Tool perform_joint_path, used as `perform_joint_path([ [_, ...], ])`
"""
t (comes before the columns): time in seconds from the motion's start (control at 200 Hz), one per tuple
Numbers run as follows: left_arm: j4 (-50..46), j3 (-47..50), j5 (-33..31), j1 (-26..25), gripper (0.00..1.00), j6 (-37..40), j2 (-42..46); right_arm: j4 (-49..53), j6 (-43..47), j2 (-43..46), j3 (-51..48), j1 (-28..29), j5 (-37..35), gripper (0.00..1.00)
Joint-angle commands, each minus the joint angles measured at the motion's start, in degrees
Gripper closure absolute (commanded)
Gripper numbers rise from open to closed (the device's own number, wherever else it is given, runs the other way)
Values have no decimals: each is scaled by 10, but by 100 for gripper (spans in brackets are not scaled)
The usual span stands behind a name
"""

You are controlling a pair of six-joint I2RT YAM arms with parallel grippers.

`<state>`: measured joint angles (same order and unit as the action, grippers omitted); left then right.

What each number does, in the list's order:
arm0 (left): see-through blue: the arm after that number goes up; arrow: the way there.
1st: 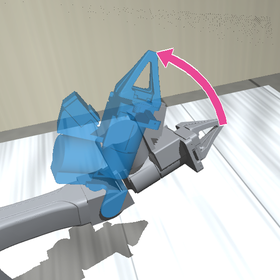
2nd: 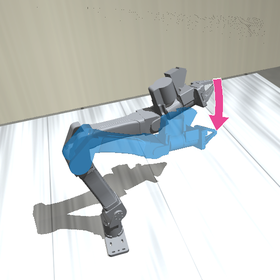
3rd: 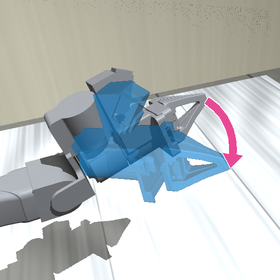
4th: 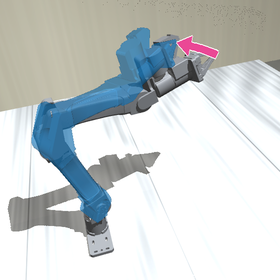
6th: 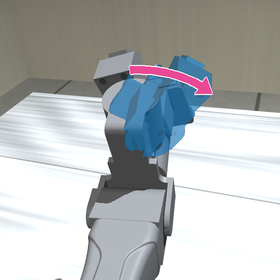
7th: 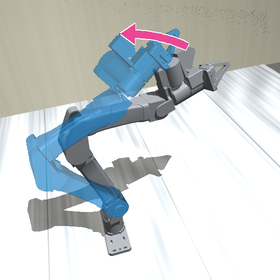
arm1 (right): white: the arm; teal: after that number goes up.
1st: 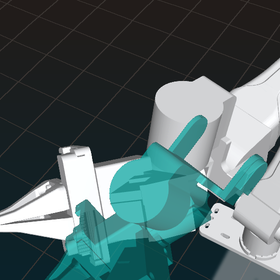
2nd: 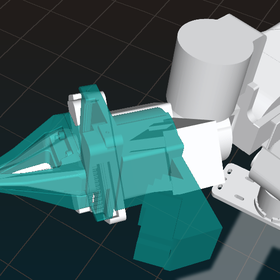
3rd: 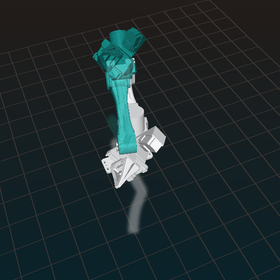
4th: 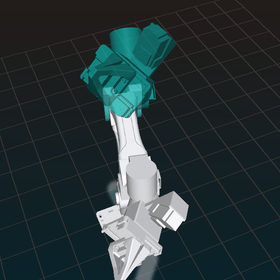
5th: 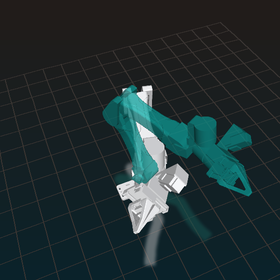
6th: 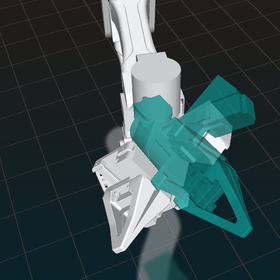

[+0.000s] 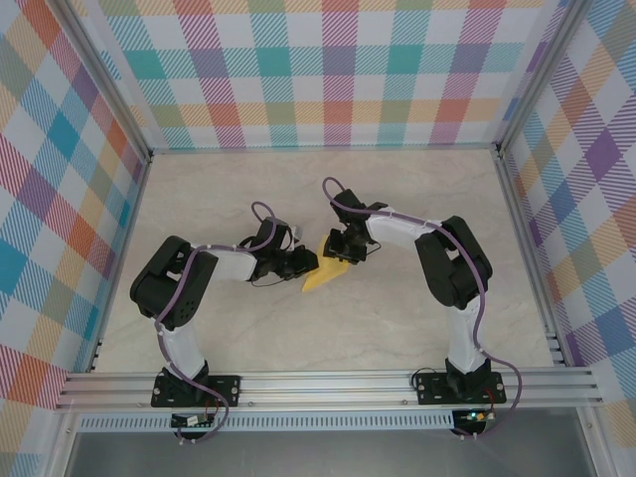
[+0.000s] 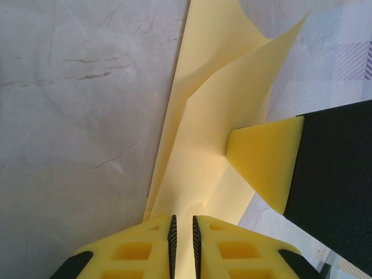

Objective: Fold a paper plane with a square sheet of paper (pick it up from the middle)
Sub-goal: Fourth fold the wing at the center of the table.

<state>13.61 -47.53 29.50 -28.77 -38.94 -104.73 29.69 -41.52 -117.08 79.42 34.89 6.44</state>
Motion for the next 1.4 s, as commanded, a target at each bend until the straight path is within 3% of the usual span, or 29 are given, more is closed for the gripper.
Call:
perform_joint_path([
  [0.0,-8,-4,9,-5,84,6,-7,45,1,-68,-23,-1,-39,60],
  [0.33,-27,6,-7,-5,91,9,0,59,-2,-78,-16,-1,-42,62],
  [0.555,-29,1,-3,-5,90,11,-1,60,-1,-79,-17,-1,-44,67],
  [1.395,-63,0,-7,-6,92,19,-24,63,1,-85,-15,-1,-43,65],
])
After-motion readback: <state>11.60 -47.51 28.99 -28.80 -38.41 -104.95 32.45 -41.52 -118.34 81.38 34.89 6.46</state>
